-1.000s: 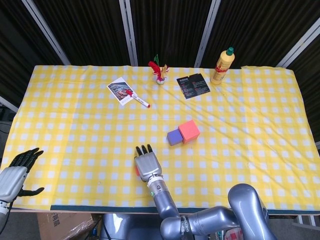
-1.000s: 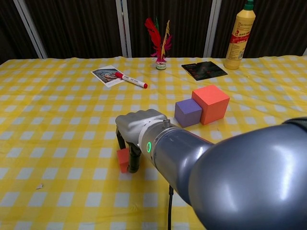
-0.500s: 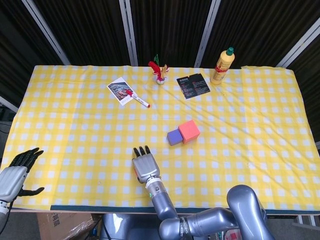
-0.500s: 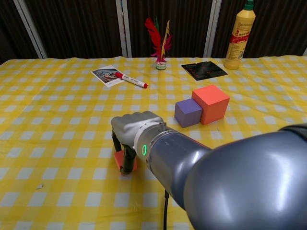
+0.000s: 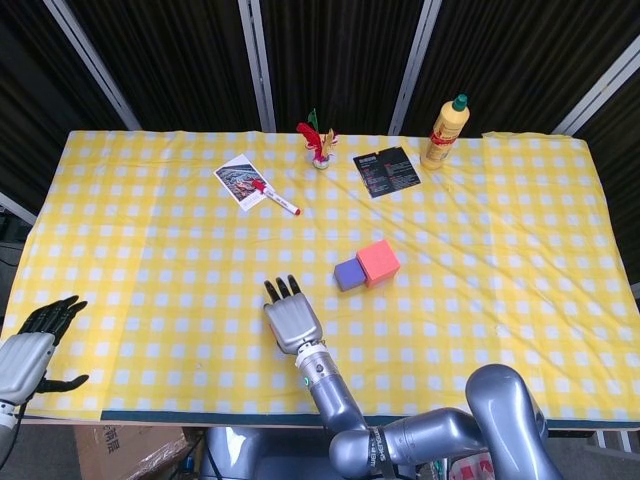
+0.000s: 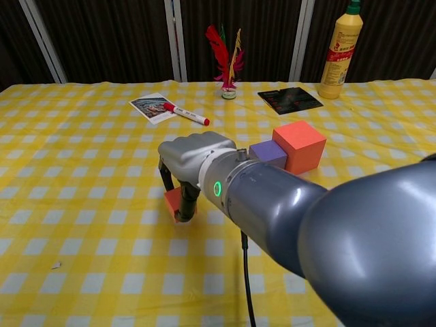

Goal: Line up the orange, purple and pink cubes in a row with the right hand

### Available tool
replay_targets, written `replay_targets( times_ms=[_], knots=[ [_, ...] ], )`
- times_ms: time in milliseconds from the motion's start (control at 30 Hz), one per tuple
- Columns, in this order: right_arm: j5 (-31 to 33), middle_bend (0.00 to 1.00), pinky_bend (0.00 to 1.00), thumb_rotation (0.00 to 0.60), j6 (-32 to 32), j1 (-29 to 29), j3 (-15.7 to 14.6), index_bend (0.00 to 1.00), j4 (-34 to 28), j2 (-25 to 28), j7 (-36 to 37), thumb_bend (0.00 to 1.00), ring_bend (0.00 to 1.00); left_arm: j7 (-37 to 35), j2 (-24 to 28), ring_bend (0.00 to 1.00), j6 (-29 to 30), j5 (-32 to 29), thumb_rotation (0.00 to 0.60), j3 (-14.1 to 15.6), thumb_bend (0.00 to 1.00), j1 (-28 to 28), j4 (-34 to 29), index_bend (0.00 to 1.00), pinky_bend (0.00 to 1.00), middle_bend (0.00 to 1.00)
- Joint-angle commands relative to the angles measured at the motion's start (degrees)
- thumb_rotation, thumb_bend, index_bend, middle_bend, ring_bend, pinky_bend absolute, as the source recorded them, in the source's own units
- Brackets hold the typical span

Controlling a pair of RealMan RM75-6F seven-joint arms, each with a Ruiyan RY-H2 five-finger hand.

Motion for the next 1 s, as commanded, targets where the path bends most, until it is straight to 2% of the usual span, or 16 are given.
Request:
replay_targets(
  times_ms=[33,500,1000],
  knots=[
    [-3.44,0.08,0.04,0.6,-2.12,-0.58,-1.32,0.53,2.04,2.05,2.06,0.43,0.0,0.13,-0.03,0.0,-0.01,-0.03,0.6,0.01,0.02,0.0,-0.03,0.0,0.03,0.0],
    [-6.04,0.08,0.04,0.6,-7.22,-1.19,-1.58,0.53,10.57,3.33,6.41,0.43,0.0,0.76,-0.1,0.0,-0.51,-1.08,0.6,-0.23,0.02,-0.12,-0.3,0.0,0.03,0.0],
    [-4.48,0.08,0.04,0.6,-10.99,-1.08,-1.77,0.53,16.51,4.16,6.56,0.43,0.0,0.64,0.12,0.0,-1.19,-1.73,0.6,-0.32,0.02,-0.33,-0.62,0.0,0.03,0.0]
  ],
)
